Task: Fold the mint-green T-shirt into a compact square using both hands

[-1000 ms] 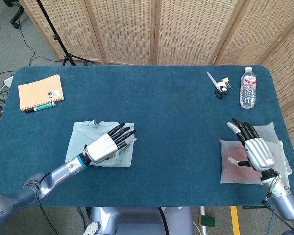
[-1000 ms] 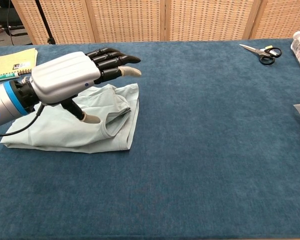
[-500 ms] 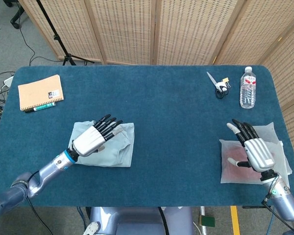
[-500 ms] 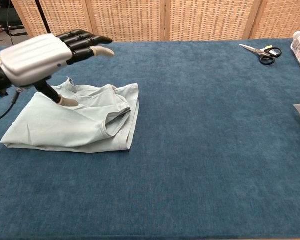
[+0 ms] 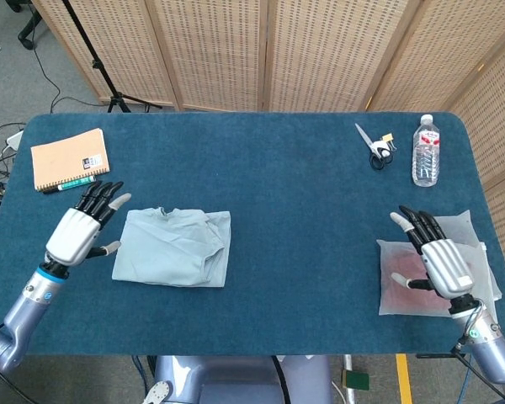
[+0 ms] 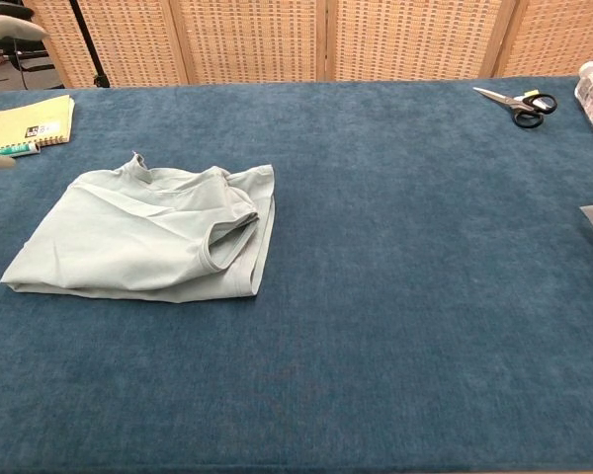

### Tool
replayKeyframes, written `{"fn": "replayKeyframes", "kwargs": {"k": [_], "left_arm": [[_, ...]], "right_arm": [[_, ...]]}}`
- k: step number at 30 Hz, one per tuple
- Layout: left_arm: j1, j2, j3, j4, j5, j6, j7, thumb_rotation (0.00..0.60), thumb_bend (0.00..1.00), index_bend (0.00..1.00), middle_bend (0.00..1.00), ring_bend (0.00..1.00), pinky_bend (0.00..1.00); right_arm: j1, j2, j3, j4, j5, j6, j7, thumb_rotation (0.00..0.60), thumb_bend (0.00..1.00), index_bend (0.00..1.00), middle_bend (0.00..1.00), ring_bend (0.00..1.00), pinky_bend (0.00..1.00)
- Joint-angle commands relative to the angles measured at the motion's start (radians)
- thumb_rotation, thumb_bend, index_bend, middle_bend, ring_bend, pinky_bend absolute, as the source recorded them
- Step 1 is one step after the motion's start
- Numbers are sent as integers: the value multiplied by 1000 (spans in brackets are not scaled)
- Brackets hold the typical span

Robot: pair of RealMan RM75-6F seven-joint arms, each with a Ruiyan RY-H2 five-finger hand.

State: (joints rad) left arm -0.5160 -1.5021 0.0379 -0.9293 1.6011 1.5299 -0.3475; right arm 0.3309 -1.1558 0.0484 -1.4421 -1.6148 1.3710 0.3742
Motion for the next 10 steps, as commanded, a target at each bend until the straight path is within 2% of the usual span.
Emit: {"fn": "replayKeyframes", "kwargs": {"k": [1,4,7,10], "left_arm": [[63,47,-19,-56,-59,13,-2,600,0,0,0,0,0],[108,97,-31,-149,-123,-14,102,600,0,0,0,0,0],[153,161,-46,-294,-188,-20,225,600,0,0,0,0,0],[183,203,-56,-388,-220,-10,287,600,0,0,0,0,0]], "right_arm": [[-3,5,-1,-5,-7,10,3,600,28,0,0,0,0],[-8,9,0,-11,-10,21,3,600,28,0,0,0,0],[-13,9,3,-13,-7,31,-5,600,28,0,0,0,0],[-17,5,9,-9,3,37,-26,600,28,0,0,0,0]]}}
